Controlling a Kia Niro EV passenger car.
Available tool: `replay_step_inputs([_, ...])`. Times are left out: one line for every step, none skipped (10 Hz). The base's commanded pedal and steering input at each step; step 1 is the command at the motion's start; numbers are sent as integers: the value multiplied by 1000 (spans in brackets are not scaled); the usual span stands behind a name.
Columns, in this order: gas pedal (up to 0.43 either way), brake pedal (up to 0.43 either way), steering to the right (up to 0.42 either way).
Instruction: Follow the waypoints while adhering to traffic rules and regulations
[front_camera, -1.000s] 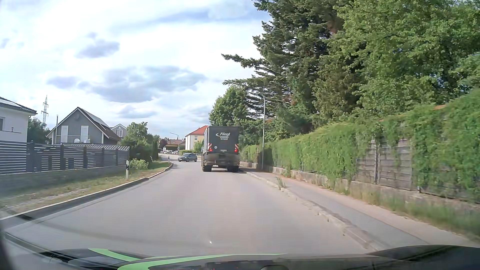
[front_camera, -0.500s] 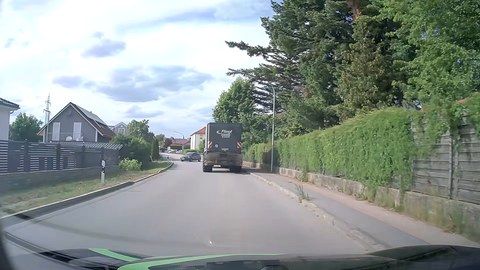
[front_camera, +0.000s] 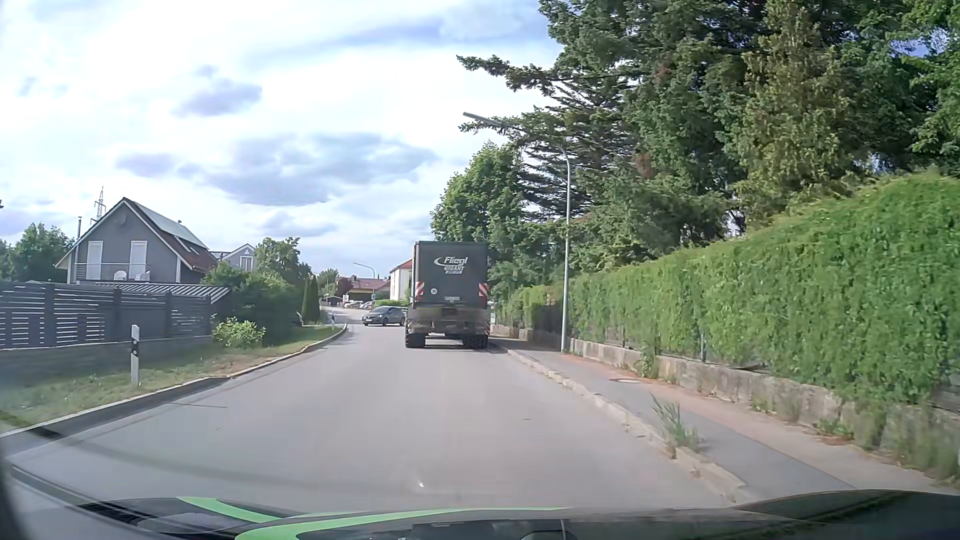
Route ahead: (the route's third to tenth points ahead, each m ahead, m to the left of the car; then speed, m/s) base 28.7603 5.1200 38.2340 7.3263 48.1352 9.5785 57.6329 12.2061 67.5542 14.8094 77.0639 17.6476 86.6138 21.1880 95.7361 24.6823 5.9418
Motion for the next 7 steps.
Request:
replay_step_inputs([0, 201, -28])
replay_step_inputs([0, 207, -28])
replay_step_inputs([0, 201, -28])
replay_step_inputs([0, 183, -28])
replay_step_inputs([0, 165, -29])
replay_step_inputs([0, 146, -30])
replay_step_inputs([0, 116, -30])
